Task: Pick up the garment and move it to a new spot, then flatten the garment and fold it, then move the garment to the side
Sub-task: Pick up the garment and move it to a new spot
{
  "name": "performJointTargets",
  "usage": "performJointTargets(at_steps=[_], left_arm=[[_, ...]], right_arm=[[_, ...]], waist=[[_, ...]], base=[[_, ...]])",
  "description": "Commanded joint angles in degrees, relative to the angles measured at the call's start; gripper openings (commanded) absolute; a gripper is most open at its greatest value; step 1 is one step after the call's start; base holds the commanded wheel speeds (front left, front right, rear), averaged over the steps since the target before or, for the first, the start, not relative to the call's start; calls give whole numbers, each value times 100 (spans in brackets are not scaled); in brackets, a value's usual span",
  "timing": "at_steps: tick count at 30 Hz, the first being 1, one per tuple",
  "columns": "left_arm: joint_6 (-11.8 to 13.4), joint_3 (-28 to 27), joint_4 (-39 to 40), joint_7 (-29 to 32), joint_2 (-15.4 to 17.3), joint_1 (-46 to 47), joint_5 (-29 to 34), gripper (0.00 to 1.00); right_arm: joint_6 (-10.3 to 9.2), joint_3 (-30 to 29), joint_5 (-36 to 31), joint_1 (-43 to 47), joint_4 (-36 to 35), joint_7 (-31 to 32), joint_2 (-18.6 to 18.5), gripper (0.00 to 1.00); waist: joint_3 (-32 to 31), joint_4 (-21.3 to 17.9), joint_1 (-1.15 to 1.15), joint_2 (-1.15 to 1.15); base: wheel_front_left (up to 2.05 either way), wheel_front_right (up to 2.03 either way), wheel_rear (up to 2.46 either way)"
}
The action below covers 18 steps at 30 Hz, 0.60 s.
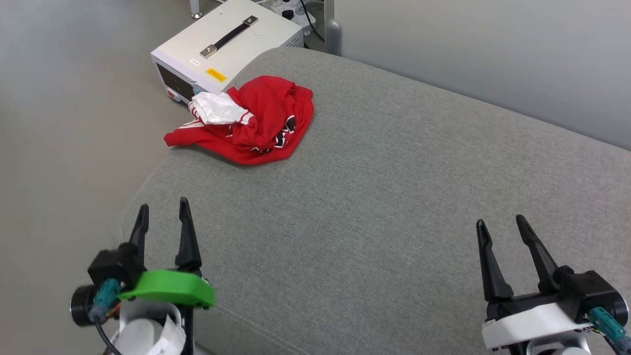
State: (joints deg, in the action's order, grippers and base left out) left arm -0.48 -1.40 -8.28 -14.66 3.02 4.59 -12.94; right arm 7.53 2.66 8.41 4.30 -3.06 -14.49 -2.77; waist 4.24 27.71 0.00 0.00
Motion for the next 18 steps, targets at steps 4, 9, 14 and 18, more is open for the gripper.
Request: performJointTargets(at_steps=[4,9,14,18], left_arm=[[-308,-309,-156,-34,58,832,83,100],[-537,-631,-563,-34,388,1880,39,100],[-648,-640,-992,-34,783,2799,-36,100],[-687,-455,-1444,77,1175,3453,-216,100]], right_arm=[[-4,19,-159,-253,-83,-51,-10,100],[-4,50,-341,-469,-141,-51,-14,100],[-4,72,-430,-692,-226,-51,-130,100],[-4,107,-452,-879,-307,-51,-237,100]], waist=[[310,-223,0,0],[719,-510,0,0],[1149,-794,0,0],[1448,-989,0,0]], base=[[0,0,0],[0,0,0],[0,0,0],[0,0,0]])
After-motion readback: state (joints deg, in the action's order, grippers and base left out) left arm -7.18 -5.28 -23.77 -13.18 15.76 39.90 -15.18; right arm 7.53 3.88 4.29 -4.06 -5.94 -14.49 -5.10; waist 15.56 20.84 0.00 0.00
